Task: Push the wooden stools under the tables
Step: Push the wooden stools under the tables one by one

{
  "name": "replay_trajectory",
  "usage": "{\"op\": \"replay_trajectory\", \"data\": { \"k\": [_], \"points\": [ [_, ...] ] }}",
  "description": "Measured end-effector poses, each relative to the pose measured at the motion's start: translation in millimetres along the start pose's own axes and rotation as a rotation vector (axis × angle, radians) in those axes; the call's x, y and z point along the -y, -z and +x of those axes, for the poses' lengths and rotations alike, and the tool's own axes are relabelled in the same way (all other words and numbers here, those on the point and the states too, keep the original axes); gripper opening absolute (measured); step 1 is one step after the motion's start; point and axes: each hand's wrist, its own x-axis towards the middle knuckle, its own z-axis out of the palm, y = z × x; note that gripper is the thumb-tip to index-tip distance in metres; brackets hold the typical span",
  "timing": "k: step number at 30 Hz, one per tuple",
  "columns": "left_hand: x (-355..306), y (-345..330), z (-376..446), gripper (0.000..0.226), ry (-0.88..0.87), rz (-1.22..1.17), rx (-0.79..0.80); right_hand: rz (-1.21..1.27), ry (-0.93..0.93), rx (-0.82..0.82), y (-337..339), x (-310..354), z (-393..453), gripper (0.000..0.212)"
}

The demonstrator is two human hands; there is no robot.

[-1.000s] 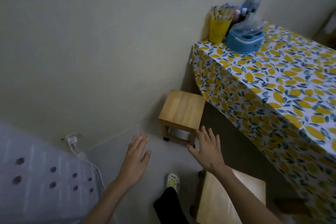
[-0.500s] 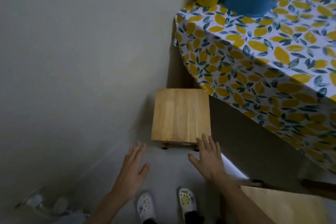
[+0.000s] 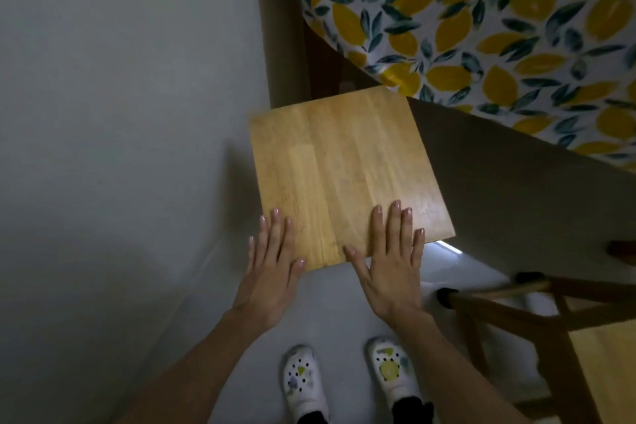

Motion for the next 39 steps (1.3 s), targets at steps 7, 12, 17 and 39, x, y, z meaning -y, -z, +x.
{"op": "replay_trajectory", "data": {
  "k": [7,12,17,39],
  "points": [
    [0.9,-4.2,19.7,0.072,-0.099,0.041,-0.017,-0.023,-0.011,-0.001,1.6,-10.0,20.8,0.081],
    [-23.5,3.6,57.1,0.074,-0.064,-0.003,-0.013,-0.049,0.049,-0.007,20.6,-34.7,67.7,0.083],
    [-50.7,12.7,113.3,0.075,-0.038,-0.038,-0.044,-0.089,0.073,-0.005,42.6,-58.6,132.4,0.085],
    [-126.2,37.7,184.1,0.063,0.076,-0.083,-0.129,-0.048,0.158,-0.027,104.7,-115.9,210.8,0.084]
  ]
}}
